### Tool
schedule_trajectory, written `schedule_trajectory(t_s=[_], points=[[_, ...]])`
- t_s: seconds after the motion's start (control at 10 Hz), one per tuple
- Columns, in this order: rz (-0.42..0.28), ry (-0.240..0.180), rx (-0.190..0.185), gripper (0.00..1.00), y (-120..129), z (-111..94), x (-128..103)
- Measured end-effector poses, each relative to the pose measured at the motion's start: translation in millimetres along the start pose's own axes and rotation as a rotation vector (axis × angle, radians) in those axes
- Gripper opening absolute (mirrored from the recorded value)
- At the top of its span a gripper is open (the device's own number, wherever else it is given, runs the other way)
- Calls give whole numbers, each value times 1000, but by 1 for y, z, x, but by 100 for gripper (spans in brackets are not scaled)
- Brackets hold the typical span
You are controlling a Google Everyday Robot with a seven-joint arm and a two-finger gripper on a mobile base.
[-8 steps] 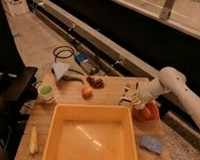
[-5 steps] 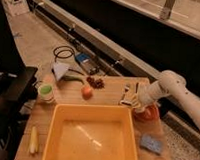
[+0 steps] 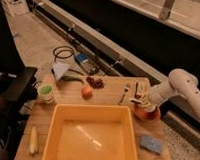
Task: Wipe red bowl with brush
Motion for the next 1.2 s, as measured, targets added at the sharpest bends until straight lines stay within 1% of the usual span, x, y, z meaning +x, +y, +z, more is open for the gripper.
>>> schedule_trajectory(t_s=[0.2, 0.4, 0.6, 0.7, 0.8, 1.0, 1.2], points=[[-21, -7, -7, 0, -6, 5, -9], [-57, -28, -12, 0, -8, 19, -31], [-67, -42, -22, 0, 6, 23, -40], [-62, -44, -23, 0, 17, 22, -41], [-51, -40, -19, 0, 22, 19, -38], [-24, -23, -7, 0, 26, 8, -24], [-19, -4, 4, 0, 14, 2, -18]])
